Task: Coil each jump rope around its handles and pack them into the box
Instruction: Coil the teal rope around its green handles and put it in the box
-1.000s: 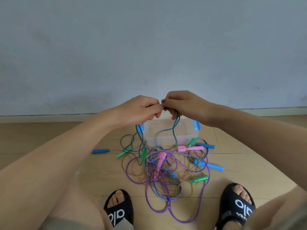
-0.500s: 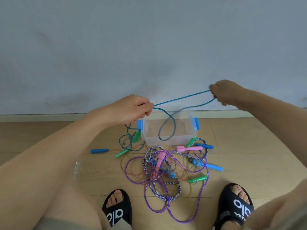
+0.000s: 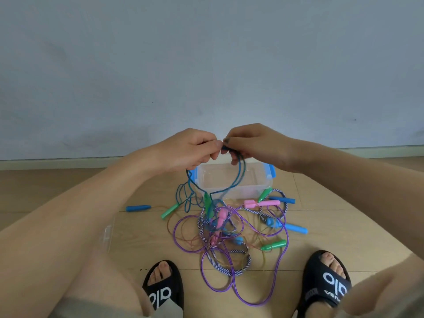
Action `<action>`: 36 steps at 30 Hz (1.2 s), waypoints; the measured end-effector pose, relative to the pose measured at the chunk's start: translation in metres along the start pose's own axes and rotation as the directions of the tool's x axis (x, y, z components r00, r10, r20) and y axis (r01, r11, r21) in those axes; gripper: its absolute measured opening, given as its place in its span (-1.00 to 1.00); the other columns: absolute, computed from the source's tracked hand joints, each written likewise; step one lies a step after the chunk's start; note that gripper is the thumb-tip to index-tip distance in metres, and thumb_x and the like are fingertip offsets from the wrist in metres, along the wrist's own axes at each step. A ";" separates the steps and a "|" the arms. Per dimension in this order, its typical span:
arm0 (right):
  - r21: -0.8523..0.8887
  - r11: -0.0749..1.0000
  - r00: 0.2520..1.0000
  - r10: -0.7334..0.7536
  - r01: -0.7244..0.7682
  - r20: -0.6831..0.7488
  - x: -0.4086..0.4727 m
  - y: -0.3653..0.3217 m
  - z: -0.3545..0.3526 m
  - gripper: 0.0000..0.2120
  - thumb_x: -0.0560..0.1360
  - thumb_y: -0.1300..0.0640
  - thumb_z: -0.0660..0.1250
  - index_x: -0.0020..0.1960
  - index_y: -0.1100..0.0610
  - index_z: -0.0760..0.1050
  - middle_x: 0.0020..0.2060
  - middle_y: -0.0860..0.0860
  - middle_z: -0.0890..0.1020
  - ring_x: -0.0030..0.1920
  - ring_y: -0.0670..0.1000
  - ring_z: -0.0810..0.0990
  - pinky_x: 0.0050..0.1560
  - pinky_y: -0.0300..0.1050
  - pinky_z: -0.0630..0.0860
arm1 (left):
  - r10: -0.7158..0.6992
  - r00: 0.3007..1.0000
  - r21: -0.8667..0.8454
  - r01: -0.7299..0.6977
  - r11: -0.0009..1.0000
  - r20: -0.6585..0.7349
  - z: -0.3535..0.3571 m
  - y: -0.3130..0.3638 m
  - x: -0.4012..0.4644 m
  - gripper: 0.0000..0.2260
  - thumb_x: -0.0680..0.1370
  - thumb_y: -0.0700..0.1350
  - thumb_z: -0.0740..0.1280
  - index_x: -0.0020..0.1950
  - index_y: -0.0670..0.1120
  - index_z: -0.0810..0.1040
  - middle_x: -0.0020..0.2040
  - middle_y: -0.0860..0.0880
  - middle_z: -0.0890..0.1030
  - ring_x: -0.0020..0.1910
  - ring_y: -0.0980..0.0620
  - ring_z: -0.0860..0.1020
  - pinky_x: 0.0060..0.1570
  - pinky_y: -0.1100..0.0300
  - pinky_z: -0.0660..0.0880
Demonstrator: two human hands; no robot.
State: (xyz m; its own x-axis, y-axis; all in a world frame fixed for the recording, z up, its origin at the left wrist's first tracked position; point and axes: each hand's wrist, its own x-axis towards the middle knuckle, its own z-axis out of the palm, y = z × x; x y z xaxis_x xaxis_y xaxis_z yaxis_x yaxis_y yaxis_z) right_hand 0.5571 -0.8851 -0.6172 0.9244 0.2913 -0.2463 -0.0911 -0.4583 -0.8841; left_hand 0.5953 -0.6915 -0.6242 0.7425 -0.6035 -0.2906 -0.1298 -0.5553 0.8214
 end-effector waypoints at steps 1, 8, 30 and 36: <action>-0.024 1.000 1.000 0.001 -0.002 -0.003 0.001 0.001 -0.001 -0.76 0.61 0.12 0.25 -0.01 0.28 0.59 -0.14 0.18 0.62 -0.17 -0.02 0.60 0.15 0.02 0.56 | 0.003 1.000 0.001 -0.003 1.000 0.004 0.000 0.000 -0.001 -0.72 0.66 -0.05 0.19 -0.22 -0.12 0.47 -0.44 0.07 0.26 -0.45 0.04 0.19 -0.43 0.18 0.17; -0.037 0.998 0.998 0.041 -0.043 -0.044 0.003 0.008 -0.023 -0.74 0.62 0.06 0.26 -0.09 0.21 0.59 -0.28 0.06 0.49 -0.27 -0.03 0.54 -0.06 -0.11 0.65 | 0.011 1.000 -0.009 -0.011 1.000 0.020 -0.001 0.001 -0.002 -0.71 0.67 -0.07 0.17 -0.22 -0.13 0.45 -0.44 0.05 0.23 -0.43 0.02 0.17 -0.40 0.14 0.18; -0.068 0.996 0.998 0.060 -0.059 0.007 0.001 0.015 -0.017 -0.76 0.62 0.10 0.21 0.17 0.04 0.61 0.06 -0.05 0.69 0.16 -0.07 0.61 0.18 -0.21 0.45 | -0.031 0.999 0.043 0.030 0.999 0.020 -0.007 -0.003 -0.009 -0.72 0.66 -0.07 0.18 -0.19 -0.14 0.47 -0.44 0.05 0.28 -0.47 0.06 0.23 -0.44 0.22 0.26; 0.045 0.999 0.994 0.018 -0.023 0.106 -0.001 0.002 0.005 -0.78 0.61 0.15 0.24 -0.09 0.26 0.57 -0.25 0.08 0.57 -0.23 0.00 0.56 -0.03 -0.10 0.56 | -0.021 0.996 0.041 0.017 0.999 0.089 0.001 0.001 -0.011 -0.73 0.67 -0.09 0.18 -0.17 -0.17 0.50 -0.45 0.04 0.28 -0.48 0.06 0.22 -0.45 0.23 0.27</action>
State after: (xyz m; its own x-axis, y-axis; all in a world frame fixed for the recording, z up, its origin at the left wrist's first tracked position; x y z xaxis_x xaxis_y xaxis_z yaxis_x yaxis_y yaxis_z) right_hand 0.5537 -0.8818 -0.6208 0.8782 0.3701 -0.3030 -0.1290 -0.4269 -0.8951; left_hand 0.5865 -0.6864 -0.6210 0.6835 -0.6404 -0.3503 -0.1437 -0.5886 0.7956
